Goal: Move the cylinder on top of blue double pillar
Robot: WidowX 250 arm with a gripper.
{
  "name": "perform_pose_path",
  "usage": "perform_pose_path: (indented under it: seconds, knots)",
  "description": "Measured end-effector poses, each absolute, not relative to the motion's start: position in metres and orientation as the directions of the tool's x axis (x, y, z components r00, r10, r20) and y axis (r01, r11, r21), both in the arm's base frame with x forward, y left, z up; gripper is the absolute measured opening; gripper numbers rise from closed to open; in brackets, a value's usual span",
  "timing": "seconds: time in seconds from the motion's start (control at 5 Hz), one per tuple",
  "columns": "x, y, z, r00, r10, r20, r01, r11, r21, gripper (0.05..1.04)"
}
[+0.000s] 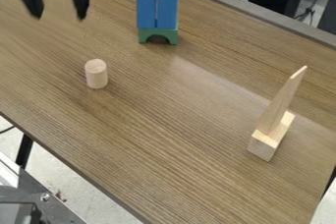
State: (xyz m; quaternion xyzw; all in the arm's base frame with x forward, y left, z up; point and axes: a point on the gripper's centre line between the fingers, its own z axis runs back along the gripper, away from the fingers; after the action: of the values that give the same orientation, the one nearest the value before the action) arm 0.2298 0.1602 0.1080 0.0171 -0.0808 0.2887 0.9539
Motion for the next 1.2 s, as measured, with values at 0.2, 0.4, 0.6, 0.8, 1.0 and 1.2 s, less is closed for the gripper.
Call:
perform_pose_path:
  seconds: [0.2,0.4,0.6,0.8,1.0,1.2]
  knots:
    - [0.216,0.147,0.082,0.849,0.508,0.144,-0.516,0.857,0.019,0.999]
    - [0.213,0.136,0.067,0.864,0.482,0.145,-0.493,0.869,0.047,0.999]
    - [0.216,0.132,0.067,0.86,0.487,0.153,-0.497,0.867,0.036,0.999]
    - [0.22,0.126,0.069,0.855,0.498,0.144,-0.506,0.862,0.017,0.999]
    - [0.227,0.124,0.07,0.851,0.511,0.12,-0.515,0.857,0.004,0.999]
    - [0.233,0.121,0.069,0.851,0.514,0.109,-0.517,0.856,-0.001,0.999]
